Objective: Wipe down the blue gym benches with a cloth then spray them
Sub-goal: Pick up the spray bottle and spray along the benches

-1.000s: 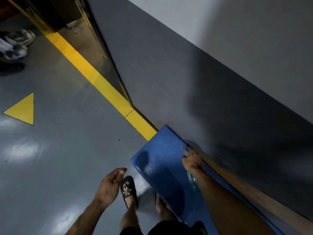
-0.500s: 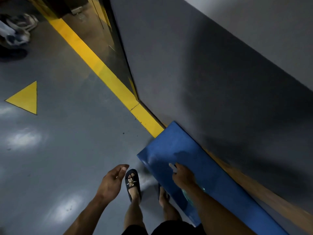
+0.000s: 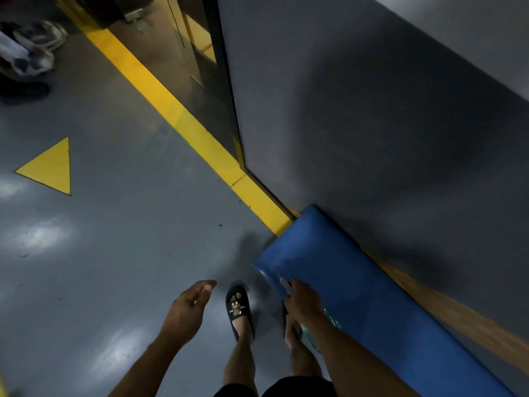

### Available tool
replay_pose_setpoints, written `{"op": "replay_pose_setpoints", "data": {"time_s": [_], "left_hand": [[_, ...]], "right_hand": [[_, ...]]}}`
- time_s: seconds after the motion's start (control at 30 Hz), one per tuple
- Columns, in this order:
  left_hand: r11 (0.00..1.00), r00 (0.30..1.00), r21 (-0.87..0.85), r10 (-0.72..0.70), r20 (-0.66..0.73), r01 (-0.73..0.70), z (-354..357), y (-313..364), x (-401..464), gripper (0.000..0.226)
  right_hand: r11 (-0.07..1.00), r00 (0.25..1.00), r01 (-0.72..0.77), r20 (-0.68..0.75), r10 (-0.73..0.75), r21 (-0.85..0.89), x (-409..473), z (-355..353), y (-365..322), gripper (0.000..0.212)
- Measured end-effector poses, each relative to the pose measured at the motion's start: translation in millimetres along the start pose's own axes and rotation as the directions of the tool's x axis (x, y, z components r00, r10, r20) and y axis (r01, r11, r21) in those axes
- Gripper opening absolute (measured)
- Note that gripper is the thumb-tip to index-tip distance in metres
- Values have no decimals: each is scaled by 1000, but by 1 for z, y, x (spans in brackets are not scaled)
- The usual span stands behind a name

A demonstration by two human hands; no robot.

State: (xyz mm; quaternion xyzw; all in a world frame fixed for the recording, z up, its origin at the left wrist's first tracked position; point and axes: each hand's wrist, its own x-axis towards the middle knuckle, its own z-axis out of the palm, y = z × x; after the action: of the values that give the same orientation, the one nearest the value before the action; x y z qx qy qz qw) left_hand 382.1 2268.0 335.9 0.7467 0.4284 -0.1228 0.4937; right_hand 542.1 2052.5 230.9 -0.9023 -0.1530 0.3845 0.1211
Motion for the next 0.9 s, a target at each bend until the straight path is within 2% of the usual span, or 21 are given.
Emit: {"op": "replay_pose_setpoints", "data": {"time_s": [0.2,0.37,0.5,0.67,0.8,0.87,0.9], "left_hand": [[999,999,-9,48,24,-48,-27,-12,9,19],[997,995,-37,71,69,-69,-44,-6,17,26],[990,986,-63,130,100,-124,-51,7,23,19],[974,964,-71,224,140,-216,-44,27,25,20],[952,934,-53,307,185,-302,-26,54,17,19],[934,907,-46,354,228,-353,-14,71,11,20],[921,888,-39,384,255,-387,-5,78,8,24]], "right_hand": [[994,993,-108,-50,110,29,0,-17,-2,22],[978,967,-175,-167,193,117,1,-52,3,39],[985,953,-151,-253,167,81,-13,-73,3,43],[946,913,-209,-297,280,247,-43,-73,-7,42],[879,899,-47,-363,244,475,-76,-69,-2,43],[780,890,73,-394,231,621,-97,-70,6,37],[719,878,119,-411,247,685,-108,-73,11,28]]}}
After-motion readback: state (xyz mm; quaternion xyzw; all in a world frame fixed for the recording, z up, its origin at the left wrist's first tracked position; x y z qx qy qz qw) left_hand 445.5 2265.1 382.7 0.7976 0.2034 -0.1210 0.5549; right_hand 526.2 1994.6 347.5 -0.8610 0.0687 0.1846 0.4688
